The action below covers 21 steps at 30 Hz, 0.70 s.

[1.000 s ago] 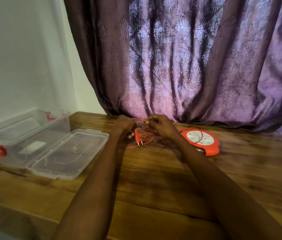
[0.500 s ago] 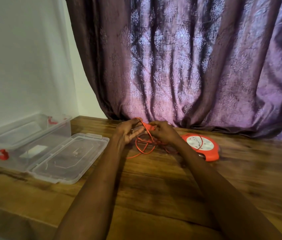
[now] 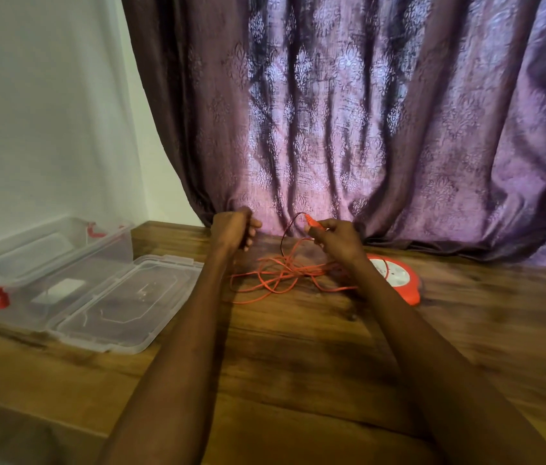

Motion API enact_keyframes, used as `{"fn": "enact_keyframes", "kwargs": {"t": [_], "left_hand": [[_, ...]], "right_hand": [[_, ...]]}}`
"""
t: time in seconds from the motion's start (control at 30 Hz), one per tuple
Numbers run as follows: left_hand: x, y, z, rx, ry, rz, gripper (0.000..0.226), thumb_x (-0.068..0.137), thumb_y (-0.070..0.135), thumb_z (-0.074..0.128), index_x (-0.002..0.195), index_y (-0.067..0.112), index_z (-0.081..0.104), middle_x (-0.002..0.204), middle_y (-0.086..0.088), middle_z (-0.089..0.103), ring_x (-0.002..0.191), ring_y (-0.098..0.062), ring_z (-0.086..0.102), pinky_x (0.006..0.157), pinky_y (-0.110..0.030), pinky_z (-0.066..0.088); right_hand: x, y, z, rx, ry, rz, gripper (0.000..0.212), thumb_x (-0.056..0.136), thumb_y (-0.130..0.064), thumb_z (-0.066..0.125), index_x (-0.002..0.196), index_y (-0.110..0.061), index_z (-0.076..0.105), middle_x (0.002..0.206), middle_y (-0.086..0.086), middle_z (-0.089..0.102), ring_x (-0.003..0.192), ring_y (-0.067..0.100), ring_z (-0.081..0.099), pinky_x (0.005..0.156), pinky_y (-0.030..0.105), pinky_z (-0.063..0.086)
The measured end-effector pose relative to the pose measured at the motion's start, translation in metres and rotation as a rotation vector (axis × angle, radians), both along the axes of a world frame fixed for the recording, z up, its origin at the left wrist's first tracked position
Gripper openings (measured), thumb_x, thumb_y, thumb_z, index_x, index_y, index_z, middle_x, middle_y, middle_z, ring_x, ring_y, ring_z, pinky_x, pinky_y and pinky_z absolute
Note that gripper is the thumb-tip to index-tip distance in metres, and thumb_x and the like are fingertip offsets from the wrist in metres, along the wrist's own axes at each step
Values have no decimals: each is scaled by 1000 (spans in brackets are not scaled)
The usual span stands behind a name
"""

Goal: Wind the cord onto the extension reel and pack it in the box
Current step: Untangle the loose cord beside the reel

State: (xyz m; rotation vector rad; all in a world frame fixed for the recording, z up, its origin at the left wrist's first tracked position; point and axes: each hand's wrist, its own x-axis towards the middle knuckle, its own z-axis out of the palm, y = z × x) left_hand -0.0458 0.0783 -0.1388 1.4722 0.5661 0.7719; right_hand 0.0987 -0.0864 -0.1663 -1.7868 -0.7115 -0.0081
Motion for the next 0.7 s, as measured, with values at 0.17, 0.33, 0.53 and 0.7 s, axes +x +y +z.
{"fn": "enact_keyframes", "kwargs": {"t": [0.17, 0.33, 0.53, 0.7], "left_hand": [[14, -28, -2, 75, 25, -251, 27, 97, 25, 58, 83, 5, 67, 62, -5, 63, 46, -15, 52, 44, -20, 45], [20, -37, -15, 121, 46, -142, 34, 92, 40, 66, 89, 6, 72, 67, -4, 69, 47, -10, 59, 46, -20, 49], [20, -20, -18, -21, 47, -49, 18, 86, 15, 64, 82, -1, 72, 76, -18, 70, 55, -25, 64, 57, -39, 56], [16, 10, -19, 318, 202, 77, 28, 96, 19, 56, 102, -1, 75, 110, -23, 72, 105, -33, 67, 83, -34, 52]], "right_hand": [[-7, -3, 2, 61, 108, 90, 13, 90, -24, 72, 90, -11, 71, 65, 0, 60, 48, 10, 44, 42, 18, 34], [-22, 1, 8, -111, -4, 262, 28, 89, -6, 70, 117, -1, 68, 72, 0, 59, 53, 2, 46, 47, 16, 34], [-30, 5, 7, -311, -155, 359, 42, 90, 8, 60, 130, -2, 61, 111, 12, 70, 98, 14, 60, 78, 18, 46], [-14, -2, -2, -706, -417, 90, 33, 87, -11, 60, 112, -29, 73, 113, 7, 74, 107, 24, 67, 89, 31, 52]]}}
